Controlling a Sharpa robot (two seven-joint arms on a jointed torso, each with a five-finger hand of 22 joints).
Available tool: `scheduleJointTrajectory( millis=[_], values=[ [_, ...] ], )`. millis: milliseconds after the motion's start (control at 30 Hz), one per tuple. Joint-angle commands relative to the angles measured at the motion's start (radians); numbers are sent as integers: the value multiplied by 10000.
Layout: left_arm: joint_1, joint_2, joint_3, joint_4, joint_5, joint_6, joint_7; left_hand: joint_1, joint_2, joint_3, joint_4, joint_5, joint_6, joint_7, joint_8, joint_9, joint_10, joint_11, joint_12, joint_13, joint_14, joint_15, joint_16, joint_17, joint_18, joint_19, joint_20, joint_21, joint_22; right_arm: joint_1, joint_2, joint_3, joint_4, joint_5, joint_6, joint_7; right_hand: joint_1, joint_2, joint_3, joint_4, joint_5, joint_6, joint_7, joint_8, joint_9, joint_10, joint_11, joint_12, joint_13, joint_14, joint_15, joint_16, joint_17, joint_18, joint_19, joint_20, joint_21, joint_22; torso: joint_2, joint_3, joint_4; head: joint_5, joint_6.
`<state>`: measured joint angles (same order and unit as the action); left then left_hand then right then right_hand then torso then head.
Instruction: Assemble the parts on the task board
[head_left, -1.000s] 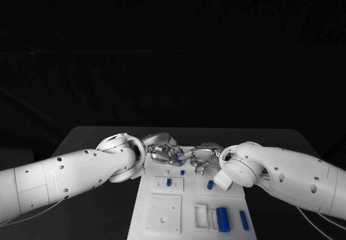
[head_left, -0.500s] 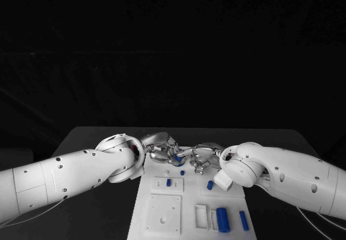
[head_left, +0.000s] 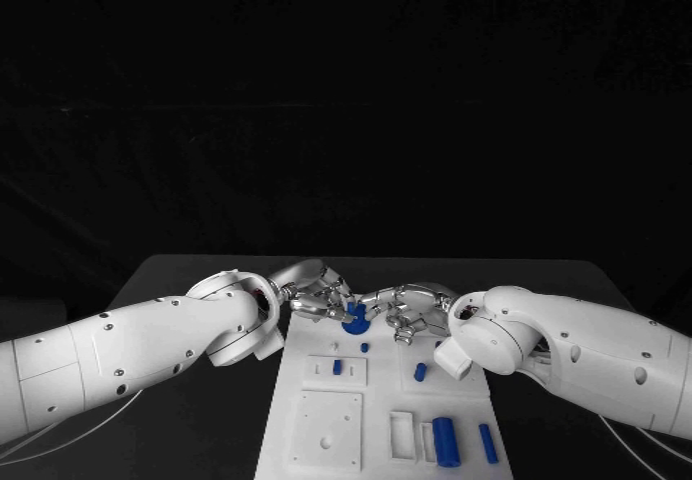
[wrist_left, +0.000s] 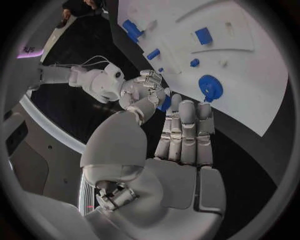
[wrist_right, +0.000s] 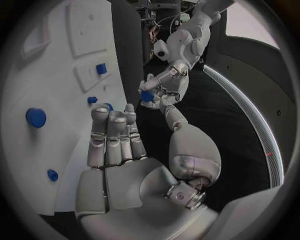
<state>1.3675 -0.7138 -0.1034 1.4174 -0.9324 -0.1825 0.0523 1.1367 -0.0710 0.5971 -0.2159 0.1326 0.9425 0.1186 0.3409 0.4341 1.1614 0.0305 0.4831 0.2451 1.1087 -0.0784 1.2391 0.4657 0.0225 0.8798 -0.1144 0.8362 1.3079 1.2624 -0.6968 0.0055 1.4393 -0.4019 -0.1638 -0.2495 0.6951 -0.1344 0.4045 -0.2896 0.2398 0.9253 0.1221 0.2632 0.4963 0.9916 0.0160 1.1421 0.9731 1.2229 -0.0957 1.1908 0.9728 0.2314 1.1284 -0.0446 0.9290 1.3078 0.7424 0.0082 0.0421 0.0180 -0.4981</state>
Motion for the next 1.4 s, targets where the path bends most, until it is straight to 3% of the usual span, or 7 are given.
scheduleJointTrajectory(
  millis=[33, 267, 500, 867, 1400],
  values=[
    [9, -65, 8, -4, 2368, -314, 646, -94, -7, -18, -52, 48, 118, 76, 52, 4, 61, 15, -61, -12, 94, 7, -39, 6, 134, 52, -602, 13, 106, 0, -48, 2, -24, 1525, -201, 1377, 125, 232, -48, 2, -43, -193, 99, -68, -16, -41, 29, -13, -2, -47, 50, -24, -3, 304, -45, 3, -62, 144, -3, -1, 0, -6, 42],
    [7, -216, 6, -26, 4962, -309, 1357, -125, 3, -27, -66, 53, 128, 75, 50, -11, 108, 15, -149, -27, 125, 7, -41, 15, 143, 83, -603, 20, 109, -53, -3, -6, -128, 3056, -188, 2308, 933, 596, 160, 3, -99, -316, 159, -121, -22, -37, 90, 49, 0, -41, 109, 3, 1, 304, -23, 10, -51, 173, 0, 3, 6, -21, 140],
    [6, -304, 4, -66, 6501, 96, 1969, -162, 24, -41, -90, 72, 121, 78, 41, -26, 149, 22, -226, -37, 100, 14, -97, -1, 144, 72, -594, -6, 99, -120, 104, -6, -73, 3627, -175, 2735, 1633, 696, 461, 5, -225, -290, 175, -107, -14, -15, 102, 97, -11, -24, 124, 31, 3, 304, -8, 59, -32, 190, -2, 9, 6, -30, 200],
    [2, -325, 3, 26, 6754, 334, 2292, -183, 49, -60, -143, 70, 92, 91, 20, -49, 171, 35, -325, -51, 78, 27, -149, -12, 142, 49, -581, -47, 84, -193, 274, -5, 24, 3734, -29, 2812, 2064, 678, 685, 6, -357, -276, 183, -108, -22, 13, 111, 138, -21, -1, 131, 64, 10, 304, 13, 112, 4, 199, 0, 1, 12, -54, 342],
    [-7, -278, 2, 40, 6739, 615, 2265, -180, 107, -69, -194, 70, 103, 90, 22, -59, 223, 32, -382, -48, 99, 25, -153, -2, 144, 58, -578, -58, 82, -208, 343, -2, 48, 4072, 280, 3129, 1950, 583, 622, 46, -359, -303, 203, -132, -39, 6, 131, 154, -24, -5, 152, 79, 15, 304, 8, 154, 16, 200, 2, 5, 6, -68, 329]
  ],
)
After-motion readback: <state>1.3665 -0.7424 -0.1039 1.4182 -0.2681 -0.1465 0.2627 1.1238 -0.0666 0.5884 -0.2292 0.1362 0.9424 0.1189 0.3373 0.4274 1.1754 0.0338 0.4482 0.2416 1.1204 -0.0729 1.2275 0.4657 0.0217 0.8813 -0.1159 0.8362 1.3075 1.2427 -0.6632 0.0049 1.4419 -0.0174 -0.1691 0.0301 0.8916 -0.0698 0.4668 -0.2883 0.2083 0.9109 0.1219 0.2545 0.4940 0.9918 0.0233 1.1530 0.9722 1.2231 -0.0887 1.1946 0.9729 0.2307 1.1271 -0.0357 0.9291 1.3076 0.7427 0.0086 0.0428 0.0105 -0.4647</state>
